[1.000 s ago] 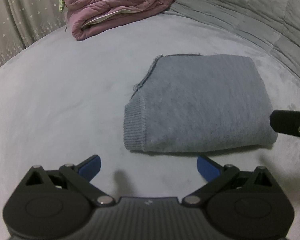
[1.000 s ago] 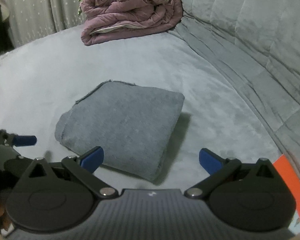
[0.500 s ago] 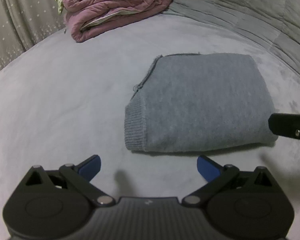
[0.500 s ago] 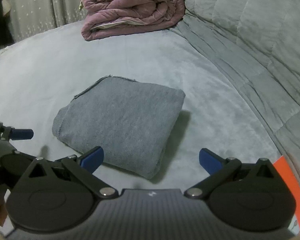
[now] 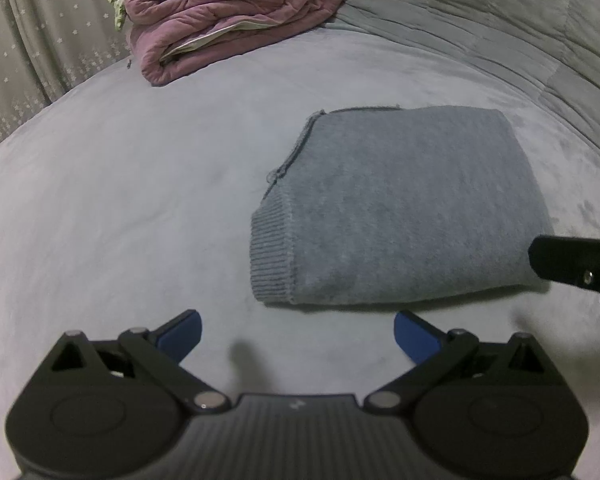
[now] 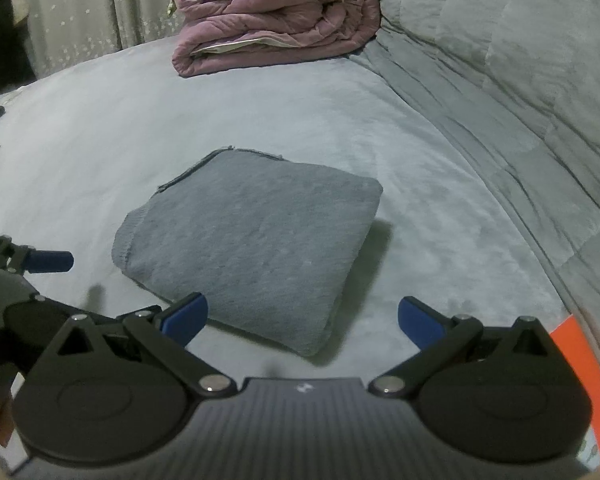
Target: Fold clothes
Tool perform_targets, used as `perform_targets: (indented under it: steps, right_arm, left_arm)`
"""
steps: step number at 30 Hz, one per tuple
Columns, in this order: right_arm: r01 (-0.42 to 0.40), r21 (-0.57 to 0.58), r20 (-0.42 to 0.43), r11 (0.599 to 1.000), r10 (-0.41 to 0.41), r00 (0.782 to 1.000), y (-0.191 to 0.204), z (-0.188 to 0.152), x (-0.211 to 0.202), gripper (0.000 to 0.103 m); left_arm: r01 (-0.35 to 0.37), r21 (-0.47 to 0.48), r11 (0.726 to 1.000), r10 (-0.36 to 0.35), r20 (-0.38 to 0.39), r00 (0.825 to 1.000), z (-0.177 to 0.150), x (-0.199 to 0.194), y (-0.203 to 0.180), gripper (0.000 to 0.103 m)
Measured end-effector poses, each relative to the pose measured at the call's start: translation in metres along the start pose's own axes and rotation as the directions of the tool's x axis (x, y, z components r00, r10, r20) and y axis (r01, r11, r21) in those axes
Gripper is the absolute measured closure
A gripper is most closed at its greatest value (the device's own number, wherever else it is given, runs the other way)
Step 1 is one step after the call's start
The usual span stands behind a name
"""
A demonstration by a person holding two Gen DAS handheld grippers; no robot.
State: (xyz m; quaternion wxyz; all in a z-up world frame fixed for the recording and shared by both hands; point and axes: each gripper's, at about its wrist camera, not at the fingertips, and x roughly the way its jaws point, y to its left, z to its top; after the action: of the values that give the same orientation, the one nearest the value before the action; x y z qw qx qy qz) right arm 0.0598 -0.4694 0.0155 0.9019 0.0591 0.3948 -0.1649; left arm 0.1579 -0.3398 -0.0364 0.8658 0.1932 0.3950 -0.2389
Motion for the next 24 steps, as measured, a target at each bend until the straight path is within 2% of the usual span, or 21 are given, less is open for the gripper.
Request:
perform_targets:
  steps: [19,24]
  right_arm:
    - [-0.004,-0.025,-0.005,1.0,0.004,1.0,0.007,-0.002,0.001,0.0]
    - [0.008,-0.025,-0.014,1.0,-0.009,1.0,0.009,-0.004,-0.005,0.0]
  left_arm:
    - [-0.004,0.019,1.0,0.004,-0.002,1.0,-0.002,-0.001,-0.001,0.001]
    - [0.007,-0.003,1.0,-0.007,0.02,1.0,-0.002,-0.023,0.003,0.001]
